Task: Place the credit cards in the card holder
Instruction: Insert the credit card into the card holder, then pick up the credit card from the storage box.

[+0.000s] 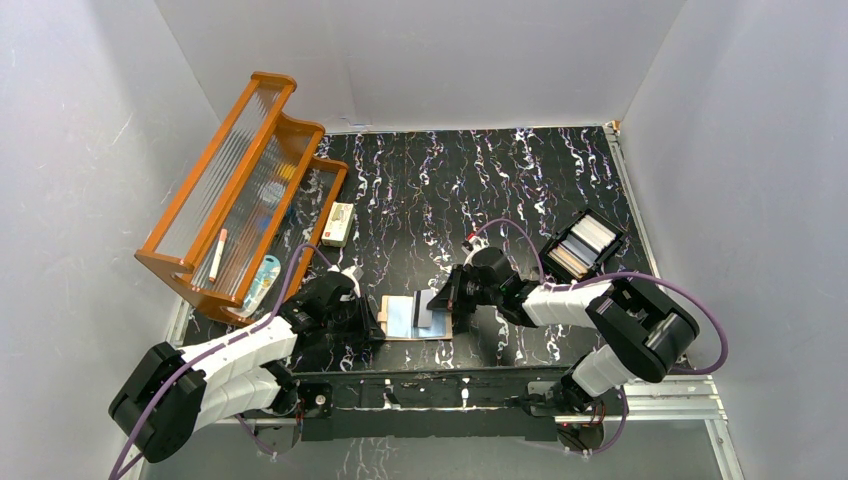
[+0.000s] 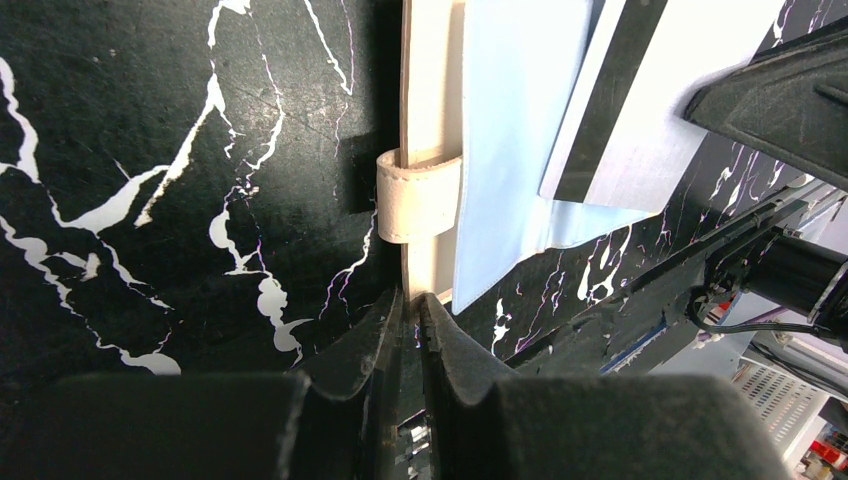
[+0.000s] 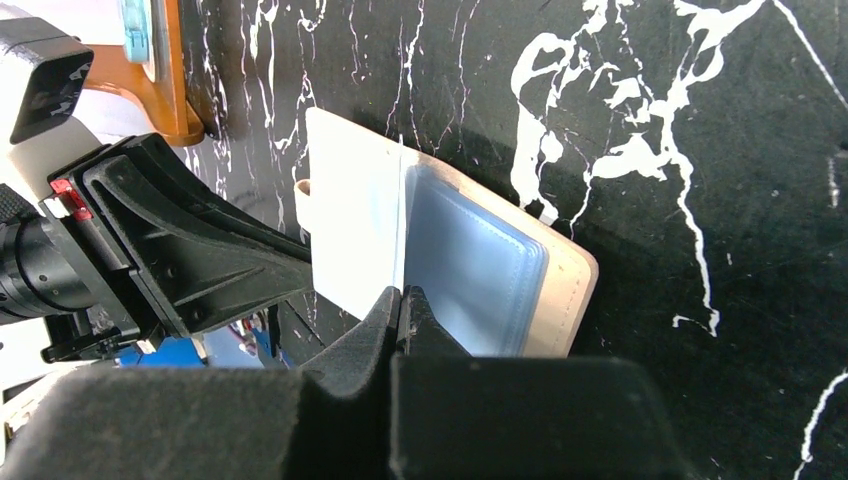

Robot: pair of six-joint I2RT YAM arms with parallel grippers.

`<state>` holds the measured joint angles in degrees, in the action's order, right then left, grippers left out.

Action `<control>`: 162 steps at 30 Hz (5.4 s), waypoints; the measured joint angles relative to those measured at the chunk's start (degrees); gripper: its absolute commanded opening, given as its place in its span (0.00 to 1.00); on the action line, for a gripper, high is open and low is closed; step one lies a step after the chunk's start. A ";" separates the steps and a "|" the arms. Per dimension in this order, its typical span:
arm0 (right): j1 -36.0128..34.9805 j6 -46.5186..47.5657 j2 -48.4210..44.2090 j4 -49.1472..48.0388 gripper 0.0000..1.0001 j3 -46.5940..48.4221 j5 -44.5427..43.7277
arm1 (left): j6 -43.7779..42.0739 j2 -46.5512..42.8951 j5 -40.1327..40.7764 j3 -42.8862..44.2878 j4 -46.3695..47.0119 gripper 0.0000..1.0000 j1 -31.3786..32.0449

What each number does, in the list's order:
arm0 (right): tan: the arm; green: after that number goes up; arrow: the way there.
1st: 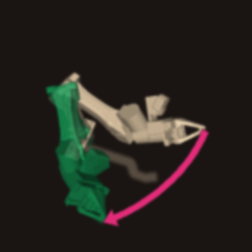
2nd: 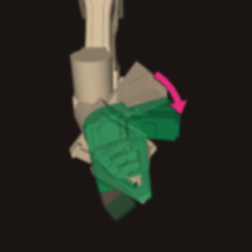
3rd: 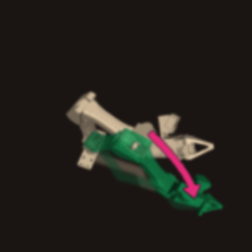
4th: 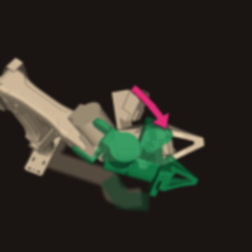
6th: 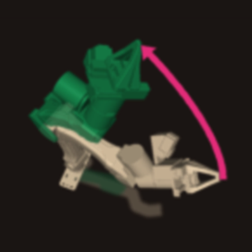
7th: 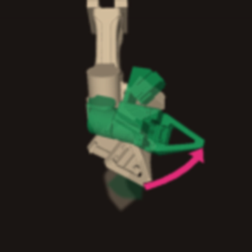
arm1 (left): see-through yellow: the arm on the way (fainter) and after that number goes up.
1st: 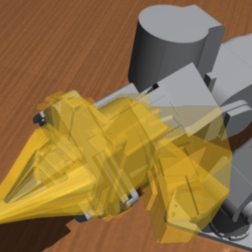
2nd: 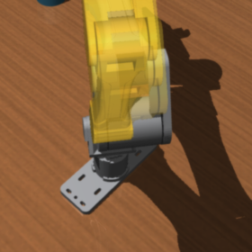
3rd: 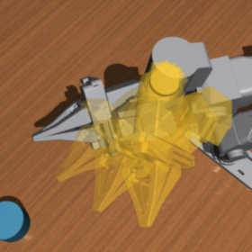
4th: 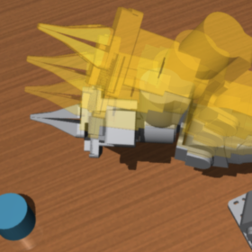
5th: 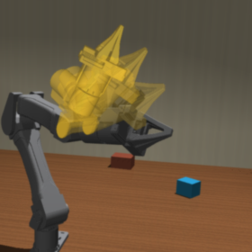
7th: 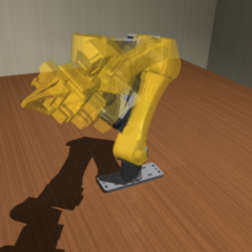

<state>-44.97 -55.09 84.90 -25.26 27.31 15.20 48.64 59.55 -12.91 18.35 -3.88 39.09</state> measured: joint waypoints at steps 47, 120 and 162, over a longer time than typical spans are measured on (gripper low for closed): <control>-0.15 -6.58 11.78 -11.15 0.17 0.90 10.19 | 0.44 0.68 -0.09 0.00 0.44 0.10 0.00; 6.16 38.95 -13.11 48.24 0.37 30.12 -40.19 | -15.37 -2.43 4.42 27.32 -18.58 0.62 0.00; 37.46 87.30 4.46 35.65 0.52 21.31 -48.15 | -36.28 -16.83 15.72 22.56 -21.46 0.98 0.00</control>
<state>-7.51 32.21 89.36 10.39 48.62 -32.95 12.36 42.72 2.81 40.91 -25.34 39.09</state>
